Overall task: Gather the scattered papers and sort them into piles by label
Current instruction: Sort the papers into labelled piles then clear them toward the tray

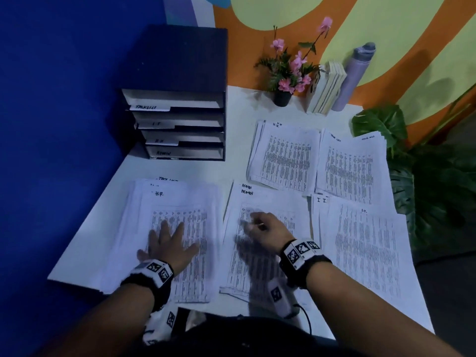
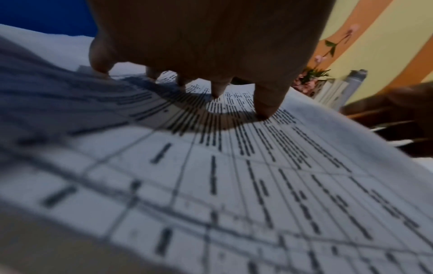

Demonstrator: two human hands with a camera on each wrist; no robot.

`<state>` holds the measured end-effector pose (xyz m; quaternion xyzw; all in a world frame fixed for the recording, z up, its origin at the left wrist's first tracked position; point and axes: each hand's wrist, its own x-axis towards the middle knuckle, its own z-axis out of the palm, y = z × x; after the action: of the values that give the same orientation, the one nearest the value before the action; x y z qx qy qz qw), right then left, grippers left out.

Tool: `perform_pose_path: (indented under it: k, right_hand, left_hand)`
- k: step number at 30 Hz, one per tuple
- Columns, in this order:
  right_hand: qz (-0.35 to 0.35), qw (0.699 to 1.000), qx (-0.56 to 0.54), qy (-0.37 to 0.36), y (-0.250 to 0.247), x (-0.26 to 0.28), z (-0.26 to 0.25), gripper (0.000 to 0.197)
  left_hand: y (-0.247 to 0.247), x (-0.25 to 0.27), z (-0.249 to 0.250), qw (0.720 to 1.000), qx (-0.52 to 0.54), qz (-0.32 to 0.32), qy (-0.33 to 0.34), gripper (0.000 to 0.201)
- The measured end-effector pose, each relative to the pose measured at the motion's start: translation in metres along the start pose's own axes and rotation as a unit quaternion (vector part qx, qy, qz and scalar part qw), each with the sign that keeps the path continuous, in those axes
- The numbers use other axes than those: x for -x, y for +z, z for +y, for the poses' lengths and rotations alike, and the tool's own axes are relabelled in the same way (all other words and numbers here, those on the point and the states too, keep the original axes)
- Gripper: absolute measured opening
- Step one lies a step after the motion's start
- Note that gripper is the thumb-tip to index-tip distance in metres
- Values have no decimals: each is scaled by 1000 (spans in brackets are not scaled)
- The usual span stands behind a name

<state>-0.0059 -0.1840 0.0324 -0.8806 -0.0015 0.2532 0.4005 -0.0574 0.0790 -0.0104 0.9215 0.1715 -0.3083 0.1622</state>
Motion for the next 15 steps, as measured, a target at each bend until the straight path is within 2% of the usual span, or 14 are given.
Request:
perform_pose_path:
  k: [3,5,6,8,9,12,15]
  right_hand:
    - [-79,994,-62,38,31,0,-30,72]
    - [-89,991,-77,68,45,-3,-42,79]
    - [-77,991,-77,80,51,-7,-46,72]
    - [-24,995,-37,89,63,-15,-46,34]
    - [5,996,-13,91,67,-19,-45,23]
    - [58,994,-11,96,72,-27,-40,31]
    - [77,990,-47,106,71,-29,-33,21]
  left_hand:
    - [1,12,3,999,-8,-7,34,89]
    - [0,17,4,998,-18,-11,67,88]
    - [-1,17,2,996,-18,-12,86,86]
    - [-4,15,-3,993,1,1,120,81]
    - [-7,14,-7,992,17,18,122,79]
    - [-14,-1,-26,990,78,97,68,78]
    - [-24,-19,-48,981,143,133,-2,71]
